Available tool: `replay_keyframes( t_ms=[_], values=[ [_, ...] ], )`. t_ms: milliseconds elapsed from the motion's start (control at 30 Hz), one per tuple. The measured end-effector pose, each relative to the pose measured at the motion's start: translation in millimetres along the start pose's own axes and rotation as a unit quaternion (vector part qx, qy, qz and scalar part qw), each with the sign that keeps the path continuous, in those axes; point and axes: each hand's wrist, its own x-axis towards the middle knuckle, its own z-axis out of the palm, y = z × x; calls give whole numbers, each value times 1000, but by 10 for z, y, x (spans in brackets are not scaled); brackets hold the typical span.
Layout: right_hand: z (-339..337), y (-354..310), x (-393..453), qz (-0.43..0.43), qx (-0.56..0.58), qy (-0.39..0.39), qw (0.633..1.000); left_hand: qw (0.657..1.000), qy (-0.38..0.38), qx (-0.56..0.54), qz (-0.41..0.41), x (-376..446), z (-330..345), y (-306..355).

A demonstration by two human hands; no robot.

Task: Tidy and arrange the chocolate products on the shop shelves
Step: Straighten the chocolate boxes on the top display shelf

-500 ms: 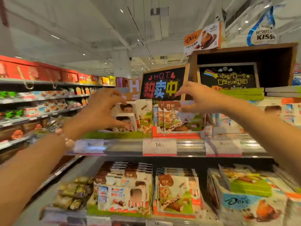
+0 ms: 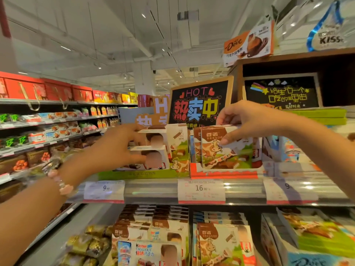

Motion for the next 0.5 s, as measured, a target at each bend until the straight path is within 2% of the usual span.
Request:
replay_keyframes(
  t_ms=[100, 267, 500],
  values=[
    [-158, -88, 15, 15, 56, 55, 997, 1000, -6, -10, 6, -3, 1, 8],
    [-227, -334, 280, -15, 87, 213, 973, 1000, -7, 30, 4, -3, -7, -4],
    [92, -650, 727, -42, 8, 204, 978, 999, -44, 18, 10, 75, -82, -79]
  ],
)
